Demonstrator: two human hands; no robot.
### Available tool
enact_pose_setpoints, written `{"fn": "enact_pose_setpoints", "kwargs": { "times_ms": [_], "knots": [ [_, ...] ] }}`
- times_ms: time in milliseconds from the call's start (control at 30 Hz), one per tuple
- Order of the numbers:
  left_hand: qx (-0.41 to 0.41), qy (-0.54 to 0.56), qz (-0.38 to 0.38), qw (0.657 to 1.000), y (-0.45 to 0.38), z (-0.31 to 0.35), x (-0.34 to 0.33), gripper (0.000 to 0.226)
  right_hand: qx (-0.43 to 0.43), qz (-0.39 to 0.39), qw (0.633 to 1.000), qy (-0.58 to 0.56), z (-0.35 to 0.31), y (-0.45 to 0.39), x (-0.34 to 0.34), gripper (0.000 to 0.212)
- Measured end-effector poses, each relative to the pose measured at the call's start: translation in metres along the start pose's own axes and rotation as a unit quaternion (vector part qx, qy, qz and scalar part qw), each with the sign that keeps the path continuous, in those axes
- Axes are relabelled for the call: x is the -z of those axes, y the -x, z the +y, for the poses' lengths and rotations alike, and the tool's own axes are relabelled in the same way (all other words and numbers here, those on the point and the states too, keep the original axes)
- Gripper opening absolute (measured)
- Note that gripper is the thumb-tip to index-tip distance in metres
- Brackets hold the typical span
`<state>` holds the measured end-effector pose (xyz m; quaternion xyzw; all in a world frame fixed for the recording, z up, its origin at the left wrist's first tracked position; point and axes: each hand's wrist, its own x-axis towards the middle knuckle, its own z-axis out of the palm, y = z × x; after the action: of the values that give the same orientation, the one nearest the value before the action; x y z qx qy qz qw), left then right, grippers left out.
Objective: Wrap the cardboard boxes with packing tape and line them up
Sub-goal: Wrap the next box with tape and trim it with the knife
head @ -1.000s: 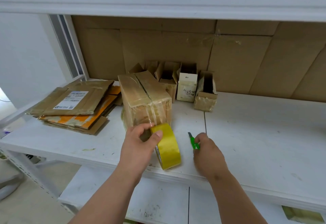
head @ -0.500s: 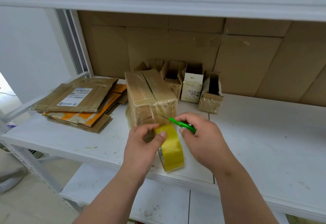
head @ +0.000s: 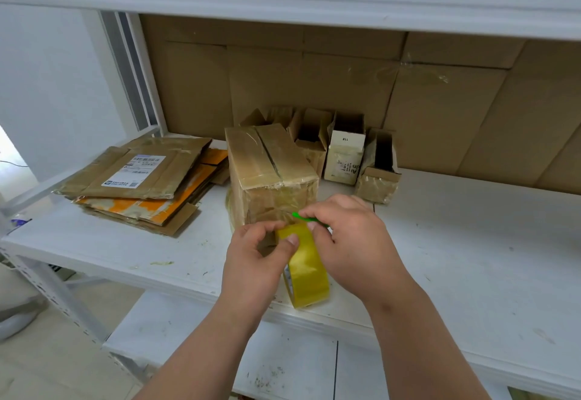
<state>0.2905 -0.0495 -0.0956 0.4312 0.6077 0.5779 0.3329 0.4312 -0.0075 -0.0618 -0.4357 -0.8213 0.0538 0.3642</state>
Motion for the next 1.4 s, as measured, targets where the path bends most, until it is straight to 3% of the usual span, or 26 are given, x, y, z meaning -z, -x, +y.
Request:
{"fn": "enact_pose_setpoints", "kwargs": {
  "times_ms": [400, 567, 733, 867, 1000, 1167, 1233, 1300, 1400],
  "knots": [
    [0.007, -0.013, 0.028, 0.999, -0.005, -0.001, -0.003, 0.005, 0.036, -0.006, 0.999, 0.028, -0.011, -0.012, -0.007, 0.028],
    [0.033, 0.017, 0.072, 0.997, -0.016, -0.006, -0.003, 0.018, 0.043, 0.003, 0.999, 0.028, -0.004, -0.01, -0.004, 0.025],
    [0.051, 0.023, 0.091, 0.994, -0.018, -0.007, 0.0, 0.022, -0.02, 0.019, 0.997, 0.071, 0.022, -0.006, 0.007, 0.022],
    [0.062, 0.019, 0.083, 0.994, -0.014, -0.003, 0.0, 0.023, -0.091, 0.034, 0.994, 0.04, 0.04, 0.001, 0.011, 0.023],
    [0.062, 0.025, 0.073, 0.995, -0.012, 0.001, -0.002, 0.018, -0.188, -0.02, 0.98, 0.064, 0.059, 0.012, 0.0, 0.028],
    [0.051, 0.025, 0.056, 0.997, -0.009, 0.004, -0.001, 0.016, -0.234, -0.21, 0.932, 0.179, 0.073, 0.033, -0.032, 0.053],
    [0.05, 0.024, 0.048, 0.997, -0.008, 0.005, -0.001, 0.016, -0.244, -0.25, 0.916, 0.195, 0.072, 0.037, -0.038, 0.056],
    [0.05, 0.021, 0.042, 0.998, -0.009, 0.006, 0.001, 0.016, -0.251, -0.234, 0.92, 0.188, 0.071, 0.035, -0.038, 0.049],
    [0.003, -0.035, 0.025, 0.999, -0.007, 0.01, 0.006, 0.016, -0.261, -0.126, 0.954, 0.078, 0.062, 0.023, -0.031, 0.037]
  ]
}}
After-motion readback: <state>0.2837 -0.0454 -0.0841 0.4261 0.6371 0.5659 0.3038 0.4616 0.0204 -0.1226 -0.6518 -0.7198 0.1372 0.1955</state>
